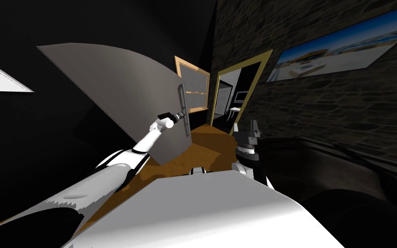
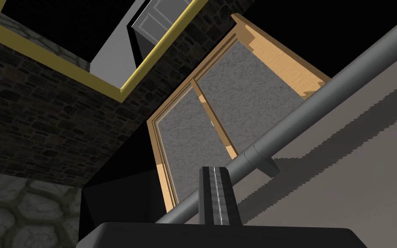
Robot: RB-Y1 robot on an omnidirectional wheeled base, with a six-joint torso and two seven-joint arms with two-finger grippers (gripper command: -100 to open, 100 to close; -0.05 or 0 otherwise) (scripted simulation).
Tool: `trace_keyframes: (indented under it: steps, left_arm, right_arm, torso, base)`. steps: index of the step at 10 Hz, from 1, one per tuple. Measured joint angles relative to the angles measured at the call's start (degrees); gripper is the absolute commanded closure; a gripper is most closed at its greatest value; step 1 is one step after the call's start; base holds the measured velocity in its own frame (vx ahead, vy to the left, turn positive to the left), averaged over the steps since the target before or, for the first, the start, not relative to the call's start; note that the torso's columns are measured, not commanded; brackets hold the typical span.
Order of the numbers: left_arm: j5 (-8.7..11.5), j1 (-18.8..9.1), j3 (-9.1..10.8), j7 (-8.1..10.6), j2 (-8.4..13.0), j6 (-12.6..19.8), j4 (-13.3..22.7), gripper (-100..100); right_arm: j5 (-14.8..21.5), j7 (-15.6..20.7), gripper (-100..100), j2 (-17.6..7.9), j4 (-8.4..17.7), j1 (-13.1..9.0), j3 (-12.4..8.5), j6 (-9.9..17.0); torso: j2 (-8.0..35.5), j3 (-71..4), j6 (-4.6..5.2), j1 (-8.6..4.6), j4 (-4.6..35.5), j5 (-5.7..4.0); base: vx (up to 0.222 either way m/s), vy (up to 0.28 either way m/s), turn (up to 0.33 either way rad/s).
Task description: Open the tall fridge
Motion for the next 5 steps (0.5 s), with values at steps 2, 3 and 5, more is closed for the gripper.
trace_keyframes:
  steps: [2,3,5]
  left_arm:
    - [2.21,0.27,0.22,-0.64,0.04,1.00,-3.63,100]
    - [2.30,0.22,0.24,-0.62,0.07,1.09,-3.84,-100]
    - [2.13,-0.19,0.34,-0.64,0.54,1.58,-3.46,-100]
  right_arm:
    - [0.00,0.00,0,0.00,0.00,0.00,0.00,0.00]
    - [0.00,0.00,0,0.00,0.00,0.00,0.00,0.00]
    - [0.00,0.00,0,-0.01,-0.01,0.02,-0.01,-0.01]
  torso:
    - [-0.09,-0.06,-0.02,0.04,-0.03,0.01]
    - [-0.11,-0.07,-0.03,0.07,-0.05,0.03]
    - [-0.50,-0.31,-0.03,0.10,-0.17,0.04]
  base:
    - [-0.002,-0.002,-0.012]
    - [0.096,0.009,-0.021]
    - [0.189,0.029,-0.017]
